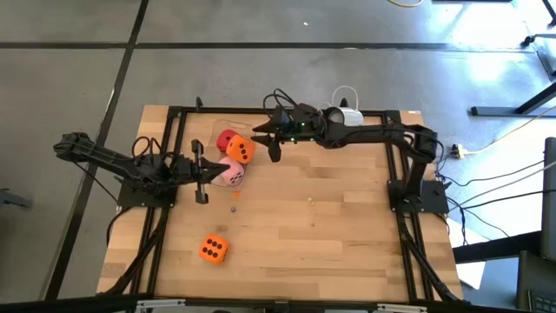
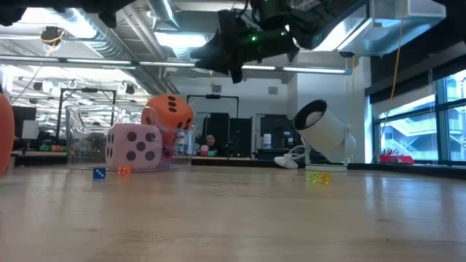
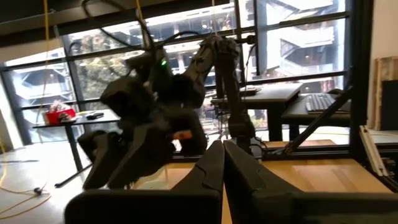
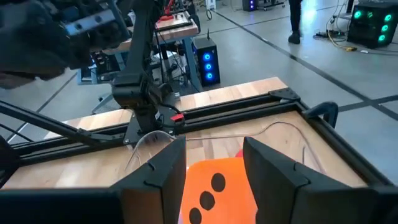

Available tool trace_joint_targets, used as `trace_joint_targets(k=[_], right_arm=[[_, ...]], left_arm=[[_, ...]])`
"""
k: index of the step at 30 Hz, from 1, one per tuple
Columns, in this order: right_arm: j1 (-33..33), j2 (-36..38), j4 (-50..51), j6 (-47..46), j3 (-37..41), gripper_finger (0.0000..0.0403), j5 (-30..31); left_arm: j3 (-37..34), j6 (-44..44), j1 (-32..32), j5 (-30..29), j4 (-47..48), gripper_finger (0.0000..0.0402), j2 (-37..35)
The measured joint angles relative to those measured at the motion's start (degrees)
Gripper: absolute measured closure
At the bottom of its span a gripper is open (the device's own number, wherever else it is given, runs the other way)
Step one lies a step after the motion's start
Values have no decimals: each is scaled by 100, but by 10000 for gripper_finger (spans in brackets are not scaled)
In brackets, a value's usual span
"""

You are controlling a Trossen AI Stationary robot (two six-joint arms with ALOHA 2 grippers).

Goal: Pick & Place Dice
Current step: Put the small yellow die into the transparent bin

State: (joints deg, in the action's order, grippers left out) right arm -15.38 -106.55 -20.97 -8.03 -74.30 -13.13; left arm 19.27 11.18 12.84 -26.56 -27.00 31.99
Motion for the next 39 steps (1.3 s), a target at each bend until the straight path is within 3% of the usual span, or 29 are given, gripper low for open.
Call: trace_joint_targets(k=[6,20,28,39], right_arm=[[11,370,596,432,0,243,-34],[15,736,2811,908,0,243,-1609],[26,736,4203,1172,0,243,-1631],[144,736,4556,1173,0,243,-1635]], left_arm=[[0,0,0,-92,0,398,0],[0,-50,0,-88,13,398,4],[0,17,0,-95,171,398,2],[0,9,0,-596,325,398,3]])
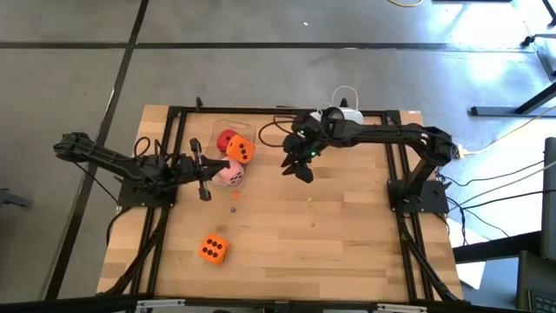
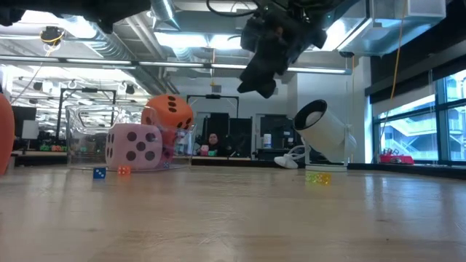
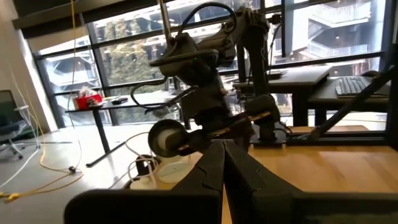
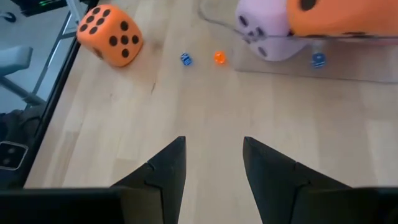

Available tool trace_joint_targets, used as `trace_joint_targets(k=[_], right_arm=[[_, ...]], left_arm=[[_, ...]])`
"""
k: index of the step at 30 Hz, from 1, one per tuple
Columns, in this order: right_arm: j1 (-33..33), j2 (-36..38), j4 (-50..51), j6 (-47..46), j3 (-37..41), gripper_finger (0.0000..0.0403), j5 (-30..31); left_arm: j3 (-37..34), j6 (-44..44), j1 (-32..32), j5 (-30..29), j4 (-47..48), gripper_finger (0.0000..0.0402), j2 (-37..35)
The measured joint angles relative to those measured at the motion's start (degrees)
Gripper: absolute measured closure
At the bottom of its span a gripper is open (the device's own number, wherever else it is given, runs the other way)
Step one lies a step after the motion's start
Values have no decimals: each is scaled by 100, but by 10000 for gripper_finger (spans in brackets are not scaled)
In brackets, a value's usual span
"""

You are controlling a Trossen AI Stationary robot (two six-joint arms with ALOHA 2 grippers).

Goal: Pick & Place Dice
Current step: Put the small yellow die into the transparent bin

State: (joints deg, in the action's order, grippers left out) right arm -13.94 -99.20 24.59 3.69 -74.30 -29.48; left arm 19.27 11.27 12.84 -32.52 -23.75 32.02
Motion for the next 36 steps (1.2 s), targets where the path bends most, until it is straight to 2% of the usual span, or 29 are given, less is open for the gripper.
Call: trace_joint_targets(k=[10,20,31,36], right_arm=[[343,0,927,3,0,243,-32],[643,-2,2195,16,0,243,1311],[1031,-4,2497,-480,0,243,1410],[1400,-4,2497,-849,0,243,2040]], left_arm=[[0,-214,0,113,-37,398,-1],[0,-213,0,169,-39,398,-1],[0,-210,0,169,-37,398,-1],[0,-210,0,169,-36,398,-1]])
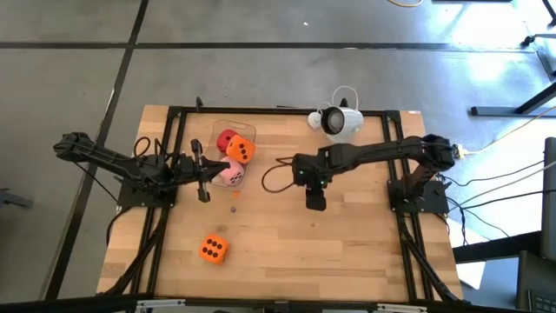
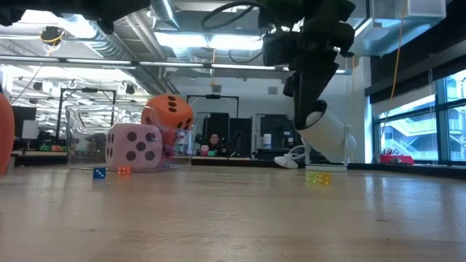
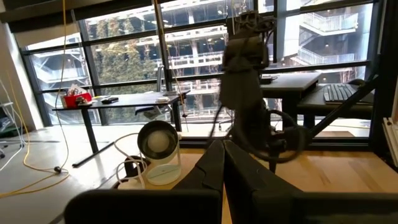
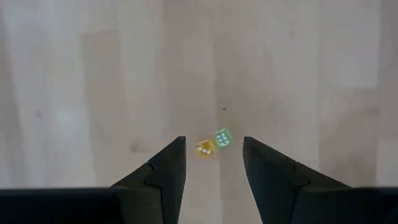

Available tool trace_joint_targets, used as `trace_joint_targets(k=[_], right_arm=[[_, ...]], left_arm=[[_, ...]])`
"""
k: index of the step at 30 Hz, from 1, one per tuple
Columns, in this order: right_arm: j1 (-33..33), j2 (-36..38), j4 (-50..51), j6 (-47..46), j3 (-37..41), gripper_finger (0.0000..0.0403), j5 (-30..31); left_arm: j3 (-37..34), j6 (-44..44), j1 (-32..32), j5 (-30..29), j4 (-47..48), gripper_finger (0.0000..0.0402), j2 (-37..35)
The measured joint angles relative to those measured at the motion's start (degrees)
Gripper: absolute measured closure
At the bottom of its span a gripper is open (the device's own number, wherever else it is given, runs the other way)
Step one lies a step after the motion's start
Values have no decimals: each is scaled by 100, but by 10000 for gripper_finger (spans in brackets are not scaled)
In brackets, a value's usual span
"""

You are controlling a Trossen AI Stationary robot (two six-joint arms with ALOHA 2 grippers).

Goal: Pick & Place Dice
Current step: Put the small yellow die into the transparent bin

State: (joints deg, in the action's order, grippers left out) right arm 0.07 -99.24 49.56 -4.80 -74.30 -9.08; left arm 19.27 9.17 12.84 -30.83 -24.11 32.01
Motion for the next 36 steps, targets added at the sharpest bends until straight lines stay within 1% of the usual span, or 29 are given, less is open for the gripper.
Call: trace_joint_targets(k=[2,5,13,19,25,30,36], right_arm=[[152,-1,-1,-92,0,243,328],[349,-2,-13,-317,0,243,658],[634,-2,-109,-1233,0,243,1132],[786,-2,-209,-1717,47,243,1181],[923,-4,-608,-1969,410,243,1120],[998,-7,-739,-2205,642,243,1122],[1055,-7,-909,-2470,1026,243,1232]], left_arm=[[0,2,0,2,1,398,0],[0,-2,0,0,9,398,0],[0,-110,0,7,38,398,1],[0,-262,0,11,86,398,1],[0,-363,0,11,93,398,0],[0,-363,1,9,93,398,2],[0,-387,0,4,93,398,2]])
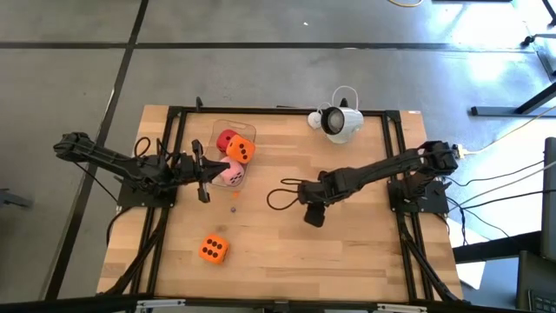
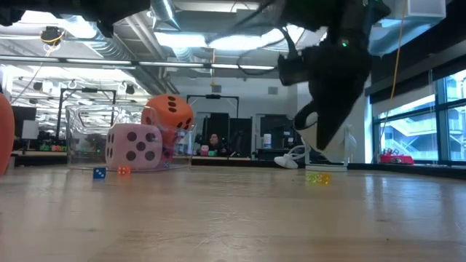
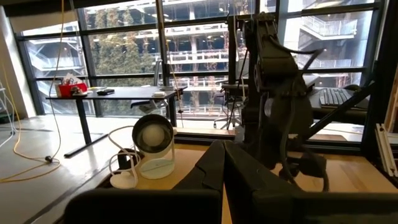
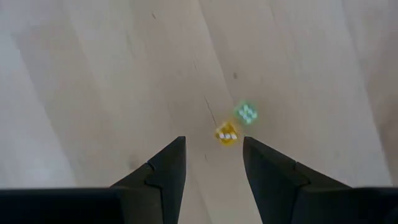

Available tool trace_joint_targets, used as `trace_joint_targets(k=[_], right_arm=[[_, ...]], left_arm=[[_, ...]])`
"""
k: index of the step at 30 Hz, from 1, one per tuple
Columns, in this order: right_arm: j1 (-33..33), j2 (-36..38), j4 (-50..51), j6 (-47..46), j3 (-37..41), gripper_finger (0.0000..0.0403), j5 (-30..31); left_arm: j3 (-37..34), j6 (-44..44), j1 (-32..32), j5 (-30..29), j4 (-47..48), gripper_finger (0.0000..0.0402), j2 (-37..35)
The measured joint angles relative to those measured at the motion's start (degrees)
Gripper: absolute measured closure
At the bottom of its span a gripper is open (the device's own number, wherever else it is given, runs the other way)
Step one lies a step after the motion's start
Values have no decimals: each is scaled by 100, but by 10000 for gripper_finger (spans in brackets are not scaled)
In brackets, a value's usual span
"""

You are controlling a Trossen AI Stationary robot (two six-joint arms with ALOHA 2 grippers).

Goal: Pick & Place Dice
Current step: Put the small yellow die into the transparent bin

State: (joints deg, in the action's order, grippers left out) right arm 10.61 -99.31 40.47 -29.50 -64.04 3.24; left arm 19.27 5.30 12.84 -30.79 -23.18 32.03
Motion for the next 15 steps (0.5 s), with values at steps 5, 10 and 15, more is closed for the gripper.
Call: trace_joint_targets(k=[5,10,15], right_arm=[[0,0,-312,-358,342,243,42],[0,0,-635,-624,516,243,60],[0,0,-1225,-813,730,243,86]], left_arm=[[0,-2,1,-2,-2,398,-1],[0,-4,2,-4,-2,398,-2],[0,-4,0,-2,-2,398,-1]])
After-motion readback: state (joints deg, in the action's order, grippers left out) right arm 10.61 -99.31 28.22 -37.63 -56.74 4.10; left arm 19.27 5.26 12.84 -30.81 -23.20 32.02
